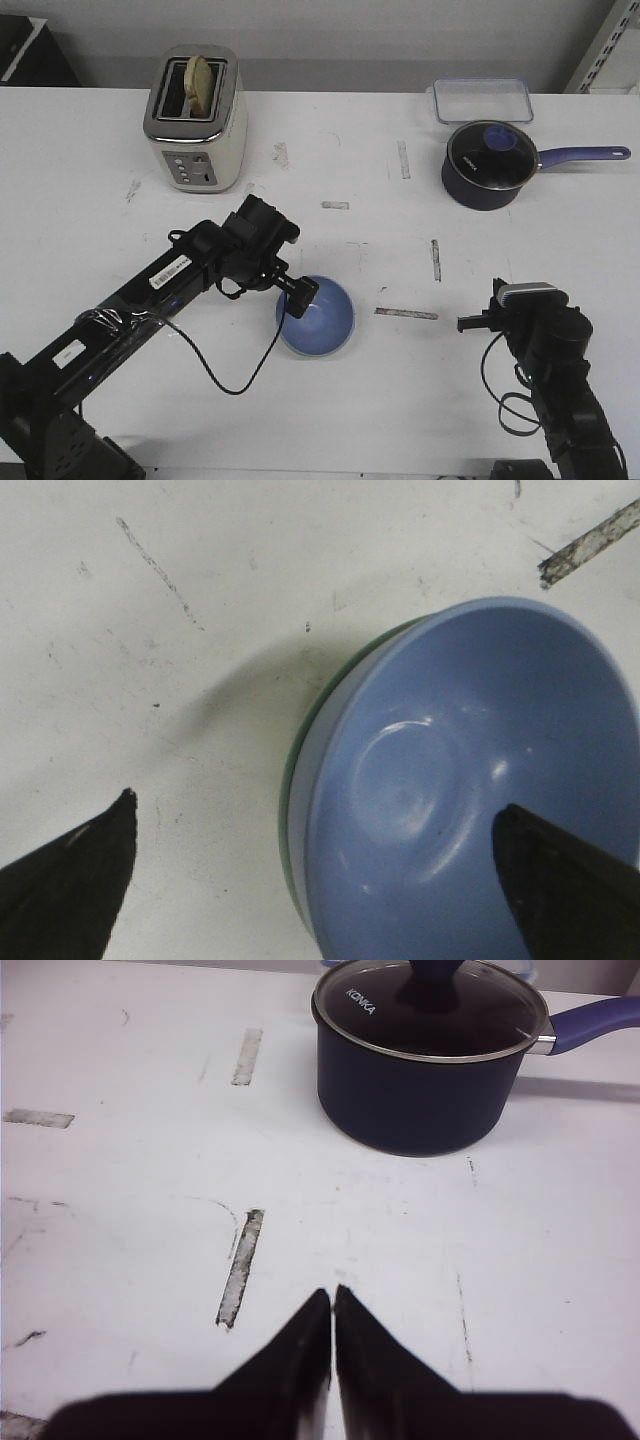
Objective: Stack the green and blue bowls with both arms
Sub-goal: 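Open the left gripper and lift it away from the stacked bowls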
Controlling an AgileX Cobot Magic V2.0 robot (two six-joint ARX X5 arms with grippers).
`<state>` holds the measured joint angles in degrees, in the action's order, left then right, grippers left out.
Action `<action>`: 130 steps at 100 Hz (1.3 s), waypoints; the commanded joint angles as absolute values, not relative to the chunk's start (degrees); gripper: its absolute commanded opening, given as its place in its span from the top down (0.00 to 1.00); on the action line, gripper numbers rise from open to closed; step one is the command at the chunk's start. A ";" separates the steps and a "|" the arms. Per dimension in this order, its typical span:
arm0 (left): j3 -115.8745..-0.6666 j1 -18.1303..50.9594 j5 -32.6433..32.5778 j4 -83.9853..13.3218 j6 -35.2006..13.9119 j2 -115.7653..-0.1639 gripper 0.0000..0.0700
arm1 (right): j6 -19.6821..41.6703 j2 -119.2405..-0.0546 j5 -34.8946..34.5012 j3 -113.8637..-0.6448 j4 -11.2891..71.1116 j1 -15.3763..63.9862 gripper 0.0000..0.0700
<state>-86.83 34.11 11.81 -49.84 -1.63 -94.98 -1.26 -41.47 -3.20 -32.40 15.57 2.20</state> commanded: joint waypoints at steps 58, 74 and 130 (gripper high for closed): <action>-110.37 25.54 -1.76 -61.71 1.34 -92.68 1.00 | -1.54 -41.71 -3.18 -32.84 15.03 2.31 1.00; -105.41 18.90 -1.74 -59.09 0.64 -88.33 1.00 | -1.54 -41.71 -3.16 -32.84 15.03 2.28 1.00; -53.45 8.45 -1.74 -20.60 -0.97 -53.36 1.00 | -1.32 -40.29 -3.11 -32.82 16.69 2.28 1.00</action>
<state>-59.31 8.78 -1.58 -25.63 0.19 -56.88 -1.26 -40.99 -3.20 -32.40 16.51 2.20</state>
